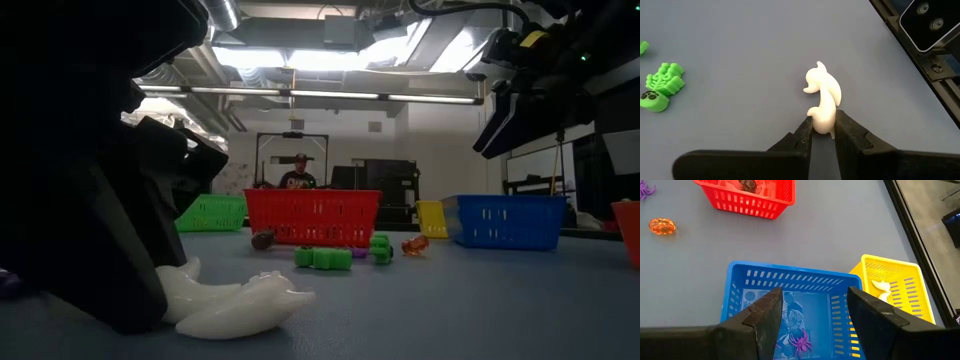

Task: Sort Halloween decoration
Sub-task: Put the white ghost toy into the yellow bin

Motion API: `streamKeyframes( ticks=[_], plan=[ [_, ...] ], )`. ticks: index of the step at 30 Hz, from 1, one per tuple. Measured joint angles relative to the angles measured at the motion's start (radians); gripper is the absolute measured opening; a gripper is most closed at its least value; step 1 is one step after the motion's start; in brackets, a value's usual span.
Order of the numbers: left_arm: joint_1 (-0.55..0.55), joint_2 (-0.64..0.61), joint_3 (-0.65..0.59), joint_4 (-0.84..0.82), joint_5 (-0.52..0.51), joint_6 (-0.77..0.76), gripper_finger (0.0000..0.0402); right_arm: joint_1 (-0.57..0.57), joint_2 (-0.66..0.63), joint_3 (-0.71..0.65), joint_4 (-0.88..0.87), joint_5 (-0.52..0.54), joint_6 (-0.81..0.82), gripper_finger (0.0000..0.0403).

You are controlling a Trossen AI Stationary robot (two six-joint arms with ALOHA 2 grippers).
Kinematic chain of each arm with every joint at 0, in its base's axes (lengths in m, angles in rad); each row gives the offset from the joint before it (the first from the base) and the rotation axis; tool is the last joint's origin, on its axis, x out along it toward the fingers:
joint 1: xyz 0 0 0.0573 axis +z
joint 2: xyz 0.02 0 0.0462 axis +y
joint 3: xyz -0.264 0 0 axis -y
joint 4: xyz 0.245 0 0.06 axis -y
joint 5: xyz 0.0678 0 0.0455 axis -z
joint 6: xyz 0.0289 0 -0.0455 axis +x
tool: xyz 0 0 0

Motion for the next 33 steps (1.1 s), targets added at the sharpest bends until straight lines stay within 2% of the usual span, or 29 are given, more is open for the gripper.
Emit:
streamKeyframes(
  ticks=[13,24,29,33],
  plan=[
    [0.007,-0.019,-0.002,0.017,0.003,0.0,0.0043,0.0,0.0,0.0,0.0,0.0,0.0,0.0221],
    [0.088,-0.058,0.0,0.032,-0.005,0.002,0.0043,0.0,0.0,0.0,0.0,0.0,-0.001,0.0221],
    [0.156,-0.065,0.014,0.042,-0.012,0.05,0.0043,0.0,0.001,0.0,0.001,0.0,0.0,0.0221],
    [0.22,-0.07,0.061,0.046,-0.015,0.169,0.0043,0.0,0.001,0.0,0.001,0.0,0.0,0.0221]
  ],
)
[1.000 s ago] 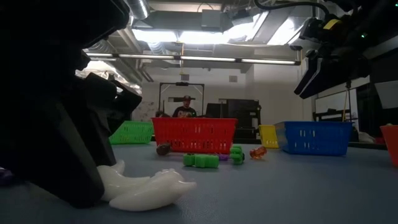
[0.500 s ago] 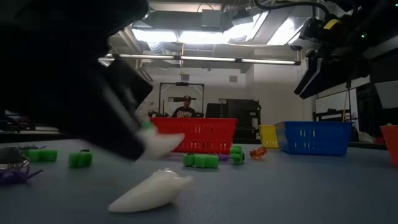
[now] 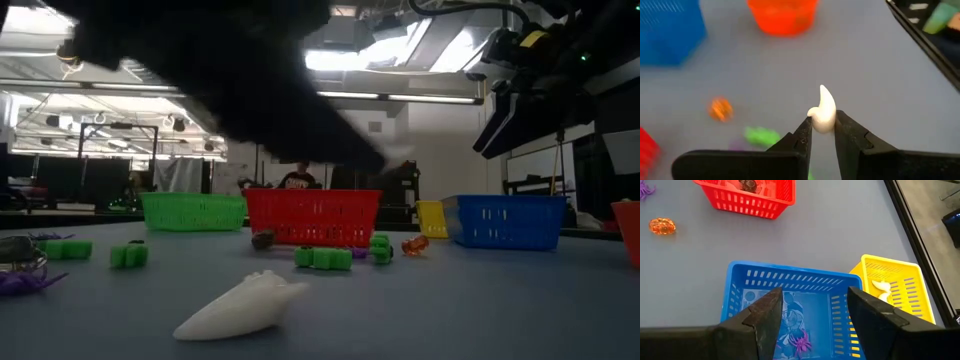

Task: Sort Halloween decoration
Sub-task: Put the white ghost toy into the yellow bin

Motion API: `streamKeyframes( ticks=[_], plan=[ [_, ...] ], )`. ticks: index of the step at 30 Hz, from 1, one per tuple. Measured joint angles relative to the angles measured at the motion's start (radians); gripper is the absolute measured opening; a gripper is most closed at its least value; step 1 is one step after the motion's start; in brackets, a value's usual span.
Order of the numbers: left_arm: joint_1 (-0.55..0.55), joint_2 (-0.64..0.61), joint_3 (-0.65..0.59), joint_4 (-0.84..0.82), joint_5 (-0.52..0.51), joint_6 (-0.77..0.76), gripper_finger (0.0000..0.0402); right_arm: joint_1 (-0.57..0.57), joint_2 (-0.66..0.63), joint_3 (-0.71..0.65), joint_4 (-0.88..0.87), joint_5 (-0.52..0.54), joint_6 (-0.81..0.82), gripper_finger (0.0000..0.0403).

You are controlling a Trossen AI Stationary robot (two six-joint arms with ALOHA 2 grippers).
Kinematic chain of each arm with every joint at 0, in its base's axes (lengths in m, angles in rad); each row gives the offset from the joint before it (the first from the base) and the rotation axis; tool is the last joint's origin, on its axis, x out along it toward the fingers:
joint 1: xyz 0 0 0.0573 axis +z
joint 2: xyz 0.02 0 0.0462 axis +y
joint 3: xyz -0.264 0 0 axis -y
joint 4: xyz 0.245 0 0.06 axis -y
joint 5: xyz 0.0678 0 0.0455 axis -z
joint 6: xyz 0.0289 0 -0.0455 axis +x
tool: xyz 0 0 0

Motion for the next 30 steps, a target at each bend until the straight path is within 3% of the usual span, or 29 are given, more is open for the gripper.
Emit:
streamKeyframes(
  ticks=[6,11,18,30],
  plan=[
    [0.102,0.0,0.104,0.001,-0.002,0.247,0.0044,0.0,0.0,0.0,0.006,-0.014,0.001,0.0221],
    [0.203,0.0,0.184,0.0,-0.018,0.381,0.0044,0.0,0.0,0.039,0.0,-0.144,0.001,0.0221],
    [0.349,0.0,0.255,-0.001,-0.012,0.411,0.0044,0.001,-0.006,0.196,-0.04,-0.298,0.001,0.0221],
    [0.558,0.007,0.272,0.115,0.172,0.401,0.0044,0.001,-0.006,0.416,-0.055,-0.446,0.0,0.0221]
  ],
)
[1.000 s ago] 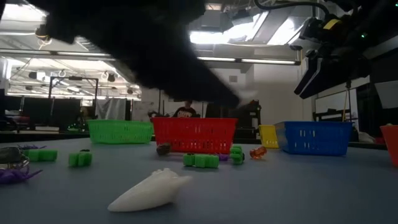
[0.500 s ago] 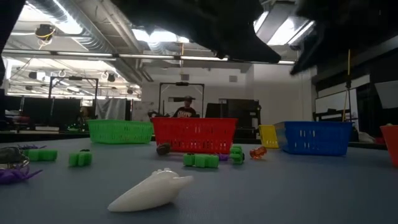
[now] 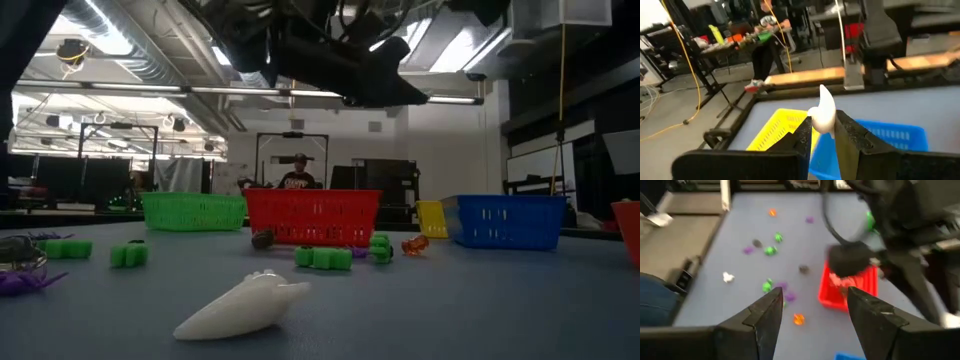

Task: Sort Halloween decoration
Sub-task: Put the white ghost toy into the yellow bin, then put the green skeleton toy into the orange bin

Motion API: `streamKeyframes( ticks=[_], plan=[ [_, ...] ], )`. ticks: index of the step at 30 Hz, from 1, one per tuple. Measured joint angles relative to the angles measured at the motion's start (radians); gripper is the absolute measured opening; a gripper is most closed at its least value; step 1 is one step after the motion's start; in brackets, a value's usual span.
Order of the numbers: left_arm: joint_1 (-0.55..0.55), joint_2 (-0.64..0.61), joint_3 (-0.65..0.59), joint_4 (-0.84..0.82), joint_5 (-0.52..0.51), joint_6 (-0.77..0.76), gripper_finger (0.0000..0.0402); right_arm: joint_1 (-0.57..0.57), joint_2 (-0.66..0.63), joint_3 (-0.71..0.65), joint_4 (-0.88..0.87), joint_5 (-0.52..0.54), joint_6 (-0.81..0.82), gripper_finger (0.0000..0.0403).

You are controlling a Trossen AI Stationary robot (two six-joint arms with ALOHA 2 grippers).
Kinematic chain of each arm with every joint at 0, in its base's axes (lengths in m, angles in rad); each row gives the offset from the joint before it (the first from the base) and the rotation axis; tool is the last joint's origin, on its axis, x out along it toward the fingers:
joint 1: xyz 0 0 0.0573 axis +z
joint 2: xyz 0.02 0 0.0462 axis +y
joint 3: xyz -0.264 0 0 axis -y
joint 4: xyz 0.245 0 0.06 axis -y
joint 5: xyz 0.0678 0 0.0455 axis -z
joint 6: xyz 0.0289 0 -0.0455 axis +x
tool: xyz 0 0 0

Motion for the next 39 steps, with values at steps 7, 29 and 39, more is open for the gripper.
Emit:
streamKeyframes(
  ticks=[7,29,39],
  plan=[
    [0.045,0.079,0.013,0.216,0.037,0.0,0.0044,-0.001,0.0,0.015,0.058,0.0,-0.004,0.0221],
    [0.102,0.37,0.283,0.202,-0.006,-0.106,0.0081,-0.001,0.001,0.015,0.051,0.0,-0.01,0.0221],
    [0.104,0.37,0.283,0.184,-0.057,-0.159,0.0178,-0.001,0.001,0.015,0.051,0.0,-0.037,0.0221]
  ],
)
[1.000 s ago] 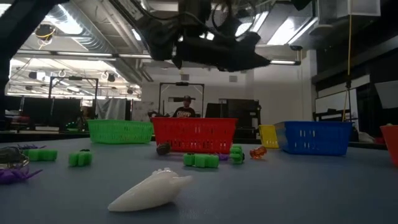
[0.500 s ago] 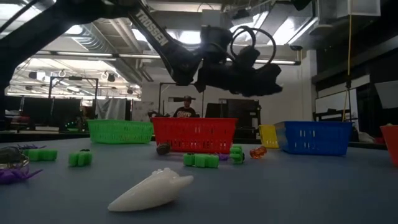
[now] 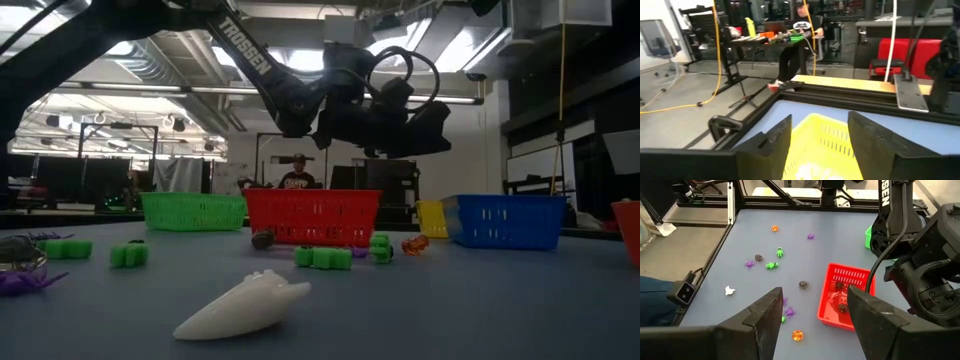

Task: Sort Halloween decoration
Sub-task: Put the green skeleton toy into the orange bin

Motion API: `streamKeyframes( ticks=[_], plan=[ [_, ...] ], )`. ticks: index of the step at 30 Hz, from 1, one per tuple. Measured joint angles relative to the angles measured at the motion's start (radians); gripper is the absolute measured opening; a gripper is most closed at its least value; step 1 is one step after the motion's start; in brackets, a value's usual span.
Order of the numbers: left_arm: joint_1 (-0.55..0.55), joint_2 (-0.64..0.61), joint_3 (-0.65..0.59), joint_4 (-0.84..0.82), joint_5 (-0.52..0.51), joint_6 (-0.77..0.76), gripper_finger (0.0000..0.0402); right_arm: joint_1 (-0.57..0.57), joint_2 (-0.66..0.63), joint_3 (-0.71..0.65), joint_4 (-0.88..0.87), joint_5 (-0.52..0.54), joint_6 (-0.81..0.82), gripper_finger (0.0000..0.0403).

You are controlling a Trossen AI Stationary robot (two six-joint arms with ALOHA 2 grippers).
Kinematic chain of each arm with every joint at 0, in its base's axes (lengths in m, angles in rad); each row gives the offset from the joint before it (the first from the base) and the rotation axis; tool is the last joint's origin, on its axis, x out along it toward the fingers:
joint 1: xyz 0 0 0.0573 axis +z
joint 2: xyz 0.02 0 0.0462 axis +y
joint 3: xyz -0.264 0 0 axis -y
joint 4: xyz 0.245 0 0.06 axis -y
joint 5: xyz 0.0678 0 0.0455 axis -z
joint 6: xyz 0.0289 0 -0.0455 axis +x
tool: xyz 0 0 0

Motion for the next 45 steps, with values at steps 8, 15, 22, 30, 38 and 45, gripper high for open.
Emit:
streamKeyframes(
  ticks=[8,15,22,30,38,45],
  plan=[
    [-0.01,0.0,0.0,0.002,-0.008,-0.048,0.0218,0.0,0.0,0.0,0.0,0.0,0.0,0.0221],
    [-0.047,-0.036,-0.002,-0.036,0.002,-0.052,0.022,0.0,-0.002,0.0,0.0,0.0,0.001,0.0221],
    [-0.103,-0.147,0.0,-0.296,0.11,-0.045,0.022,0.001,-0.013,-0.001,-0.007,0.0,0.001,0.0221],
    [-0.191,-0.326,-0.001,-0.899,0.14,-0.008,0.022,0.0,-0.015,-0.001,-0.05,-0.001,0.001,0.0221],
    [-0.364,-0.44,-0.036,-1.192,0.14,-0.074,0.022,0.0,-0.015,-0.001,-0.071,0.0,0.004,0.0221],
    [-0.526,-0.535,-0.211,-1.182,0.104,-0.271,0.022,0.0,-0.014,-0.001,-0.07,0.0,0.004,0.0221]
  ],
)
